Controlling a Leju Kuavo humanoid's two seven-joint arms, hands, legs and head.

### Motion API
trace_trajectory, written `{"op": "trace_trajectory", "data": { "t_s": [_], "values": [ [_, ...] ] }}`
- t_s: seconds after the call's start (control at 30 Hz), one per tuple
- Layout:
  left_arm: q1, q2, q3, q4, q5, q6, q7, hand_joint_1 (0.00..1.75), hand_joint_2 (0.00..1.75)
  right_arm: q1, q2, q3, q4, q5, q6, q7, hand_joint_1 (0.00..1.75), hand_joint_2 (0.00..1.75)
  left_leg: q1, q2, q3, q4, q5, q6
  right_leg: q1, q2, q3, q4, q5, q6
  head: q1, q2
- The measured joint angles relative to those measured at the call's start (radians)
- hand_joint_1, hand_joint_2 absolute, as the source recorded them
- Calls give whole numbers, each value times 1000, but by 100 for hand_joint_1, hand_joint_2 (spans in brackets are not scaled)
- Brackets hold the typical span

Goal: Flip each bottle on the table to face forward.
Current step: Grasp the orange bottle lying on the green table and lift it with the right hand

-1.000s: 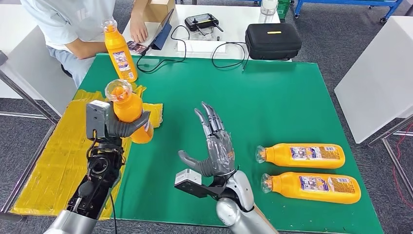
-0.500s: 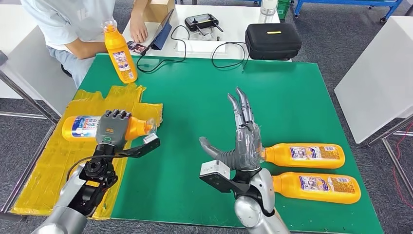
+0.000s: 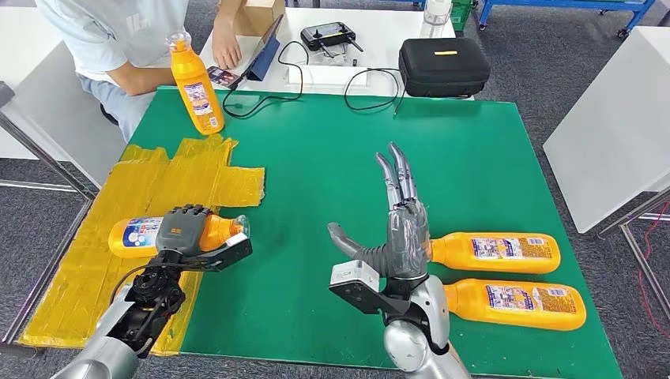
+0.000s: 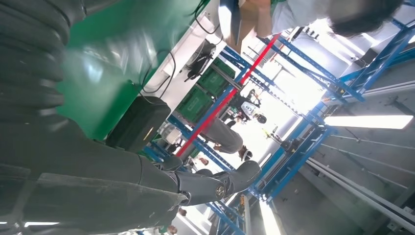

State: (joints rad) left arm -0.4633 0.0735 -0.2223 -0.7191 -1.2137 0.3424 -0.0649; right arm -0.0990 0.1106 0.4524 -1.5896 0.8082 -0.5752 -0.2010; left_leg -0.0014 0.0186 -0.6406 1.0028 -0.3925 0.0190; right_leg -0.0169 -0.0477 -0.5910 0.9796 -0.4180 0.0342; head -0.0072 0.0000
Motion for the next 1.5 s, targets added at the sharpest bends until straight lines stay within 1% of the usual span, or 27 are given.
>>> {"op": "trace_trajectory", "data": {
  "t_s": [0.07,0.17,0.3,0.43,0.6,0.8,0.93,1.13,1.37,1.5],
  "values": [
    [-13,-6,24,16,67,-58,-27,0,175,0,0,0,0,-1,0,0,0,175,0,-2,1,0,0,0,0,-2,2,0,0,0,0,0],
    [-38,-9,47,43,123,-127,-41,0,175,0,0,0,1,-1,-1,-2,0,175,0,-4,3,0,0,0,0,-3,4,0,0,0,0,0],
    [-71,-9,62,81,173,-192,-41,0,0,-1,0,0,8,-6,-3,-6,0,175,0,-5,6,-1,0,0,0,-3,9,0,0,0,0,0],
    [-95,-8,68,118,222,-256,-54,0,0,-3,0,0,20,-21,-3,-14,0,175,0,-6,9,-1,0,0,0,-4,12,0,-1,0,0,0],
    [-98,3,94,128,354,-372,-178,0,0,-11,0,0,41,-55,-6,-38,0,175,0,-7,14,-1,-1,0,0,-6,18,0,-3,2,0,0],
    [-89,16,111,127,417,-414,-229,0,0,-18,0,1,65,-69,-9,-48,0,175,0,-7,18,-1,0,-1,0,-6,21,0,-3,2,0,0],
    [-70,27,121,102,511,-473,-281,0,0,-23,0,3,80,-85,-11,-55,0,175,0,-9,19,-1,0,-1,-1,-7,23,0,-3,2,0,0],
    [-14,40,111,-1,604,-511,-289,0,0,-34,0,5,102,-91,-11,-62,0,175,0,-9,18,-1,0,0,-1,-8,22,0,-3,2,0,0],
    [54,59,55,-139,759,-529,-276,0,0,-38,0,5,119,-92,-12,-62,0,175,0,-9,15,-1,0,0,-1,-8,18,0,-3,2,0,0],
    [79,64,34,-182,774,-532,-276,0,0,-39,0,5,124,-92,-12,-62,0,175,0,-9,13,-1,0,0,-1,-7,17,0,-3,2,0,0]
  ]
}}
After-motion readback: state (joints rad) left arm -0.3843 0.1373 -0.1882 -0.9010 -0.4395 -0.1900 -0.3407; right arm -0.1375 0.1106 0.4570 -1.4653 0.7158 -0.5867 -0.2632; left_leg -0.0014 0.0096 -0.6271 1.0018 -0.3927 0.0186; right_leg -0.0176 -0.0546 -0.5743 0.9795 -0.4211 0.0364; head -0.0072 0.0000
